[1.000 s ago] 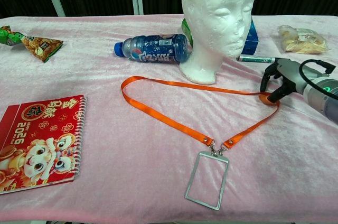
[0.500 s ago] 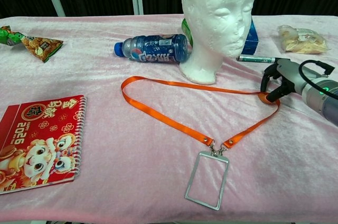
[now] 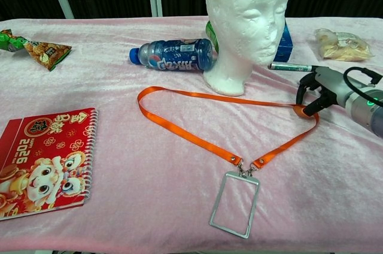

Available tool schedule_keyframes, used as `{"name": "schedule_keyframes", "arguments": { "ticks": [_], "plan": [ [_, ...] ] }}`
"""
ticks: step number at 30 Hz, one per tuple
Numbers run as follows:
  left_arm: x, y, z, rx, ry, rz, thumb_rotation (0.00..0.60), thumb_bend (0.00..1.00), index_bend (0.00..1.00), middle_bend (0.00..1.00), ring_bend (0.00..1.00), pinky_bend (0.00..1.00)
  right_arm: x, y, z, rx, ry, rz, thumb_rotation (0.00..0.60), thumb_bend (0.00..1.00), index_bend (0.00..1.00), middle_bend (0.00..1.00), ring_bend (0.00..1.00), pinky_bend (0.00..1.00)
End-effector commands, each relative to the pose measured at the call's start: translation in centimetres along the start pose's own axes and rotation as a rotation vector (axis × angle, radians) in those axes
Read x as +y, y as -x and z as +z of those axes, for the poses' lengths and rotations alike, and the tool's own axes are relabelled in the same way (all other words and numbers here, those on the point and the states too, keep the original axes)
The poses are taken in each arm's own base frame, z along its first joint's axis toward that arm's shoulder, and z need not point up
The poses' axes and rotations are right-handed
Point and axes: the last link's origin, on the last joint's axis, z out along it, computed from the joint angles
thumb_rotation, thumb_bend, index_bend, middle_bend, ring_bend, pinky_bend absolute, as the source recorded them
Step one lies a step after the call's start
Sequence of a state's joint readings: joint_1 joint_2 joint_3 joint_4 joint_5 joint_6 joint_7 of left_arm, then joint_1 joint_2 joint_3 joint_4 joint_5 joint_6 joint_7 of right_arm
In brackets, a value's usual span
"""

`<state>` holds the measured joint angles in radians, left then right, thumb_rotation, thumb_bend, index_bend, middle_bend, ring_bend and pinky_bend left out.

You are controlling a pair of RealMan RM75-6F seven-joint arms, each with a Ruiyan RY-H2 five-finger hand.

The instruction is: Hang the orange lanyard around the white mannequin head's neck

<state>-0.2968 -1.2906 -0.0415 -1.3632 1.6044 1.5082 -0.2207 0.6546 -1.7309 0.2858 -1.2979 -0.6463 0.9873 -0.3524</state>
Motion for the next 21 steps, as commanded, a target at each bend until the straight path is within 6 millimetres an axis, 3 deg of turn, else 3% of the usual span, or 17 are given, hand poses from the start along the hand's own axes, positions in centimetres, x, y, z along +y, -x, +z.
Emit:
{"name": "schedule_keyframes", "arguments": {
  "ticks": [1,10,21],
  "plan": [
    [0.5,0.3,1.3,-0.025,0.019,0.005,0.600,0.16,0.24,0.12,0.00,0.05,-0.1,-0.2,-0.3,-0.006,-0.013,0.001,0.600,0.46,0.65,0.11,0.15,0.15],
    [2.9,2.1,7.9,-0.182,-0.015,-0.134,0.600,0.19,0.31,0.12,0.00,0.05,-0.5,-0.7,-1.2,-0.006,-0.040,-0.010,0.600,0.45,0.65,0.11,0.15,0.15],
    [6.2,6.5,15.6,-0.406,-0.177,-0.244,0.600,0.24,0.37,0.12,0.00,0.02,-0.7,-1.0,-1.4,-0.011,-0.042,-0.005,0.600,0.46,0.65,0.11,0.15,0.15]
  ]
}}
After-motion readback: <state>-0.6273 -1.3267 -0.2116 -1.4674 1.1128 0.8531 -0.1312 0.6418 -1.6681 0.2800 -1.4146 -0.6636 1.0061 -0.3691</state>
